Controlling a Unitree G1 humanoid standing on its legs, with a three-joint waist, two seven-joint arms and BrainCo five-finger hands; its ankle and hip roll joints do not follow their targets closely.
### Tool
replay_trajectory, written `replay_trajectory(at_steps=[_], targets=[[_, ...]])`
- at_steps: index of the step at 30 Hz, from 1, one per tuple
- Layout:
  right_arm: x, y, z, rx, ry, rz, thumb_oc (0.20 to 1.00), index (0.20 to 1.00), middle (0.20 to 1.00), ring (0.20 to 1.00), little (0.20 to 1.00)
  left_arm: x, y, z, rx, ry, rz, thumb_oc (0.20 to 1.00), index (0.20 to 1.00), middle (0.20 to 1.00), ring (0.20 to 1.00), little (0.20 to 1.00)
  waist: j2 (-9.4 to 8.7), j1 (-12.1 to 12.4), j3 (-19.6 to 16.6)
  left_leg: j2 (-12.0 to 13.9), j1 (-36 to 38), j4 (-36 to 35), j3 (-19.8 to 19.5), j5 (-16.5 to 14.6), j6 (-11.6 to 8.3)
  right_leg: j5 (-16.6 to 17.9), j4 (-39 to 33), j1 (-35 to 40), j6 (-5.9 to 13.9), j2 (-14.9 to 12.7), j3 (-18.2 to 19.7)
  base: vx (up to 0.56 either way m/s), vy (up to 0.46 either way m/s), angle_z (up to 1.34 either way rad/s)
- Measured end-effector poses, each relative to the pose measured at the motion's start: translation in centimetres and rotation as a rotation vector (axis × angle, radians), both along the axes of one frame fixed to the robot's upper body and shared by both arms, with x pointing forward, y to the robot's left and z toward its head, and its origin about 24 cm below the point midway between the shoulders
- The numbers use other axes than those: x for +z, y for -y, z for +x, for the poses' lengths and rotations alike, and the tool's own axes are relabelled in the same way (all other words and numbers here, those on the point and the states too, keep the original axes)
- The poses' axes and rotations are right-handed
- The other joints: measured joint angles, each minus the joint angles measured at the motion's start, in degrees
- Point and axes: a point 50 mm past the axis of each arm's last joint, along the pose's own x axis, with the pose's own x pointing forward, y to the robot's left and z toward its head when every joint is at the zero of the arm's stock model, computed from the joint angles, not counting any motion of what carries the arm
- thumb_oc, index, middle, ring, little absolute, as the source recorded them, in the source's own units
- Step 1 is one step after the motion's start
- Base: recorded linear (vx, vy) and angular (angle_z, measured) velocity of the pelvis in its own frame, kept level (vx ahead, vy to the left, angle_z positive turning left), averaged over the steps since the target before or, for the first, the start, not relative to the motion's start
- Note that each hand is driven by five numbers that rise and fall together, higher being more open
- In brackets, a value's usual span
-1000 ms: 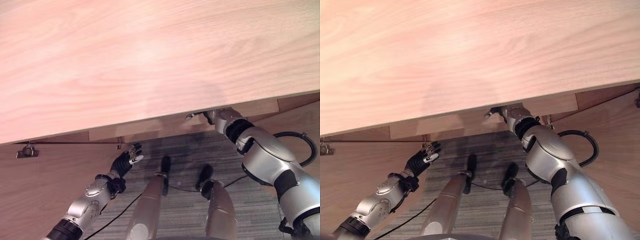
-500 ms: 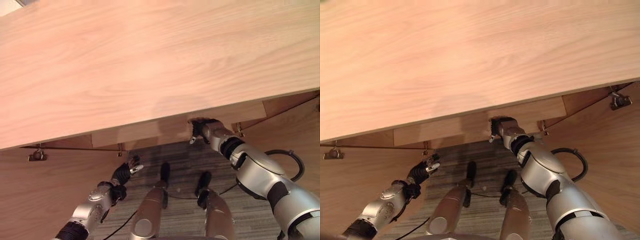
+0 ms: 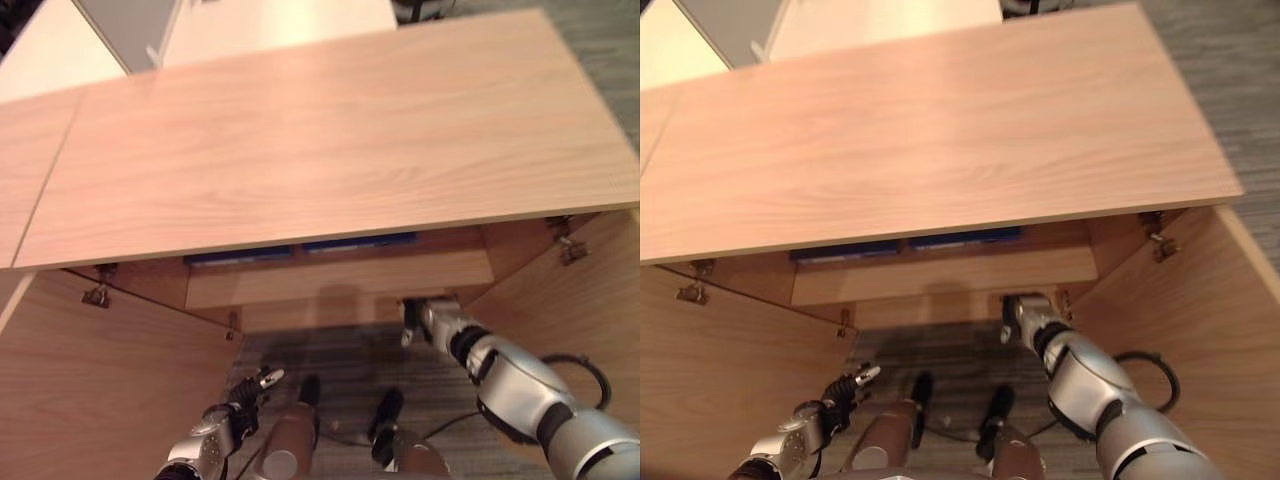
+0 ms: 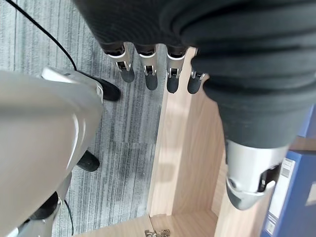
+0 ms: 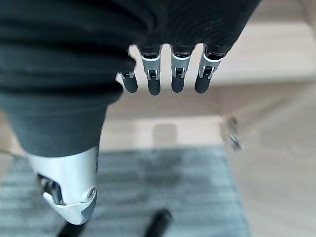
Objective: Put the empty folder in the office cabinet
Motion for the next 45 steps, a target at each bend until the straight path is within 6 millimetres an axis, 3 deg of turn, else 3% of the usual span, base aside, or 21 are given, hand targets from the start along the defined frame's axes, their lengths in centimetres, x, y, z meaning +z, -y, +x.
replay_trajectory(at_steps=[1, 5, 7, 8, 14, 16, 19, 25, 28, 29, 30, 32, 35, 37, 38, 39, 42, 43, 45], targets=[[-0.6, 0.4, -0.6, -0.027, -0.016, 0.014, 1.0, 1.0, 1.0, 1.0, 1.0, -0.5, -0.1, -0.3, 0.024, -0.027, 0.0, 1.0, 1.0, 1.0, 1.0, 1.0, 0.12, -1.0, -0.5, 0.5, 2.4, -2.4, 0.6, -1.8, 0.67, 1.1, -1.6, 1.0, 0.92, 0.4, -0.4, -0.02, 0.134, 0.22], [-2.9, 1.7, -3.4, -0.091, -0.097, 0.026, 1.0, 1.0, 1.0, 1.0, 1.0, -2.1, 1.6, -1.6, 0.066, -0.129, -0.016, 1.0, 1.0, 1.0, 1.0, 1.0, 2.49, -1.2, -2.8, 2.0, 12.0, -16.7, 1.3, -2.1, 1.78, 3.9, -4.1, 3.3, 2.47, 2.0, -0.9, -0.03, 0.117, 0.01], [-3.7, 1.7, -4.5, -0.113, -0.123, 0.045, 1.0, 1.0, 1.0, 1.0, 1.0, -2.2, 2.0, -2.2, 0.067, -0.131, -0.031, 1.0, 1.0, 1.0, 1.0, 1.0, 2.25, -0.8, -3.6, 1.0, 13.6, -19.7, 1.6, -0.8, 2.67, 5.5, -5.2, 3.6, 3.62, 1.2, -0.4, -0.12, 0.13, 0.01], [-4.7, 1.1, -5.7, -0.129, -0.16, 0.079, 1.0, 1.0, 1.0, 1.0, 1.0, -2.3, 1.8, -2.7, 0.068, -0.134, -0.029, 1.0, 1.0, 1.0, 1.0, 1.0, 2.1, -0.8, -4.4, -0.7, 14.5, -20.7, 1.3, -0.2, 3.84, 6.4, -5.8, 4.2, 4.69, -0.2, 0.3, -0.23, 0.214, 0.07], [-7.1, 1.7, -9.5, -0.281, -0.239, 0.174, 1.0, 1.0, 1.0, 1.0, 1.0, -3.8, 0.9, -6.9, 0.056, -0.274, 0.026, 1.0, 1.0, 1.0, 1.0, 1.0, 3.96, -0.4, -6.9, -4.5, 15.3, -21.4, 1.2, 1.0, 6.12, 8.1, -5.4, 4.5, 6.89, -3.9, 0.7, -0.2, 0.18, 0.05], [-7.9, 2.6, -11.3, -0.388, -0.269, 0.216, 1.0, 1.0, 1.0, 1.0, 1.0, -4.7, -0.3, -9.7, 0.079, -0.401, 0.071, 1.0, 1.0, 1.0, 1.0, 1.0, 3.8, -0.7, -6.7, -5.8, 16.3, -21.3, 1.5, 1.1, 6.4, 8.8, -5.3, 5.3, 7.5, -5.3, 1.2, -0.21, 0.185, -0.03], [-8.6, 3.3, -12.9, -0.478, -0.273, 0.249, 1.0, 1.0, 1.0, 1.0, 1.0, -5.0, -0.9, -11.5, 0.1, -0.456, 0.088, 1.0, 1.0, 1.0, 1.0, 1.0, 3.09, -1.0, -5.9, -6.8, 17.1, -21.4, 1.6, 0.8, 6.69, 9.2, -5.4, 6.1, 8.23, -6.2, 1.4, -0.16, 0.128, 0.0], [-9.7, 4.1, -15.9, -0.701, -0.238, 0.379, 1.0, 1.0, 1.0, 1.0, 1.0, -5.0, -1.4, -12.0, 0.17, -0.448, 0.084, 1.0, 1.0, 1.0, 1.0, 1.0, 1.57, -1.5, -4.0, -8.0, 17.9, -20.9, 3.0, 0.8, 7.6, 9.7, -4.5, 5.8, 9.0, -7.7, 3.0, -0.12, 0.096, -0.1], [-9.9, 4.7, -17.0, -0.787, -0.215, 0.397, 1.0, 1.0, 1.0, 1.0, 1.0, -5.0, -1.6, -12.2, 0.168, -0.467, 0.098, 1.0, 1.0, 1.0, 1.0, 1.0, 1.27, -3.7, -3.0, -8.6, 17.9, -20.2, 4.6, 0.8, 8.71, 9.9, -3.3, 4.7, 9.73, -7.9, 5.1, -0.09, 0.034, -0.3], [-10.2, 5.0, -18.0, -0.84, -0.204, 0.396, 1.0, 1.0, 1.0, 1.0, 1.0, -5.0, -1.7, -12.2, 0.148, -0.475, 0.117, 1.0, 1.0, 1.0, 1.0, 1.0, 1.08, -4.5, -2.4, -8.5, 18.0, -19.8, 6.6, 0.9, 9.53, 8.5, -3.6, 4.2, 10.73, -8.1, 5.9, -0.05, 0.01, -0.64], [-10.1, 5.4, -18.1, -0.865, -0.18, 0.402, 1.0, 1.0, 1.0, 1.0, 1.0, -5.1, -1.4, -12.3, 0.166, -0.474, 0.105, 1.0, 1.0, 1.0, 1.0, 1.0, 2.64, -4.7, -2.0, -7.5, 18.1, -19.8, 7.7, 0.5, 10.55, 7.2, -2.1, 4.0, 11.33, -7.8, 5.2, -0.01, -0.002, -0.65], [-10.0, 5.8, -18.1, -0.875, -0.165, 0.395, 1.0, 1.0, 1.0, 1.0, 1.0, -5.1, -1.2, -11.7, 0.187, -0.453, 0.1, 1.0, 1.0, 1.0, 1.0, 1.0, 3.5, -5.6, -1.5, -6.2, 18.3, -20.3, 8.8, 0.6, 10.85, 7.1, 1.4, 3.2, 11.36, -8.1, 4.7, 0.03, -0.032, -0.36], [-10.1, 6.6, -19.0, -0.955, -0.15, 0.393, 1.0, 1.0, 1.0, 1.0, 1.0, -5.1, -0.8, -11.4, 0.218, -0.439, 0.082, 1.0, 1.0, 1.0, 1.0, 1.0, 4.62, -5.1, -2.0, -3.3, 19.2, -21.1, 11.3, 0.7, 10.53, 2.7, 12.7, 2.9, 11.74, -8.9, 8.0, 0.02, -0.075, -0.45], [-10.2, 6.9, -19.3, -0.987, -0.144, 0.383, 1.0, 1.0, 1.0, 1.0, 1.0, -5.1, -1.0, -11.4, 0.213, -0.445, 0.091, 1.0, 1.0, 1.0, 1.0, 1.0, 3.68, -5.0, -2.6, -2.8, 18.9, -21.1, 11.5, 0.2, 9.87, 1.8, 10.7, 5.6, 12.52, -10.2, 8.0, 0.12, -0.159, -0.4], [-10.4, 7.4, -20.6, -1.084, -0.137, 0.403, 1.0, 1.0, 1.0, 1.0, 1.0, -5.0, -1.5, -11.2, 0.215, -0.451, 0.11, 1.0, 1.0, 1.0, 1.0, 1.0, 2.14, -5.5, -3.3, -2.8, 19.6, -21.4, 13.0, 0.3, 8.14, 0.7, 5.8, 9.4, 11.91, -11.1, 9.8, 0.11, -0.164, -0.5], [-10.3, 8.3, -21.2, -1.116, -0.124, 0.385, 1.0, 1.0, 1.0, 1.0, 1.0, -5.1, -1.2, -11.8, 0.215, -0.467, 0.109, 1.0, 1.0, 1.0, 1.0, 1.0, 2.31, -5.5, -3.9, -2.1, 20.5, -21.4, 13.8, 0.1, 7.14, -0.2, 1.7, 11.9, 11.72, -9.3, 10.3, 0.1, -0.17, -0.6], [-10.1, 9.4, -22.0, -1.172, -0.097, 0.371, 1.0, 1.0, 1.0, 1.0, 1.0, -5.2, -0.9, -11.7, 0.212, -0.464, 0.103, 1.0, 1.0, 1.0, 1.0, 1.0, 3.75, -6.3, -4.9, -0.2, 21.1, -21.1, 15.0, -0.3, 6.43, -0.1, -0.8, 12.3, 11.76, -6.9, 12.1, 0.13, -0.22, -0.56], [-10.0, 9.5, -22.0, -1.213, -0.076, 0.396, 1.0, 1.0, 1.0, 1.0, 1.0, -5.1, -1.1, -11.7, 0.214, -0.464, 0.112, 1.0, 1.0, 1.0, 1.0, 1.0, 3.79, -7.2, -5.0, 1.4, 21.3, -20.8, 16.5, -0.8, 5.23, 0.1, -3.7, 12.5, 12.11, -4.8, 14.2, 0.1, -0.214, -0.83], [-10.0, 9.7, -22.0, -1.234, -0.06, 0.398, 1.0, 1.0, 1.0, 1.0, 1.0, -5.1, -1.1, -11.3, 0.191, -0.457, 0.122, 1.0, 1.0, 1.0, 1.0, 1.0, 3.44, -8.2, -5.3, 2.5, 21.0, -20.5, 17.0, -0.9, 4.63, 1.1, -5.3, 12.4, 11.66, -3.4, 15.3, 0.11, -0.202, -0.5]])
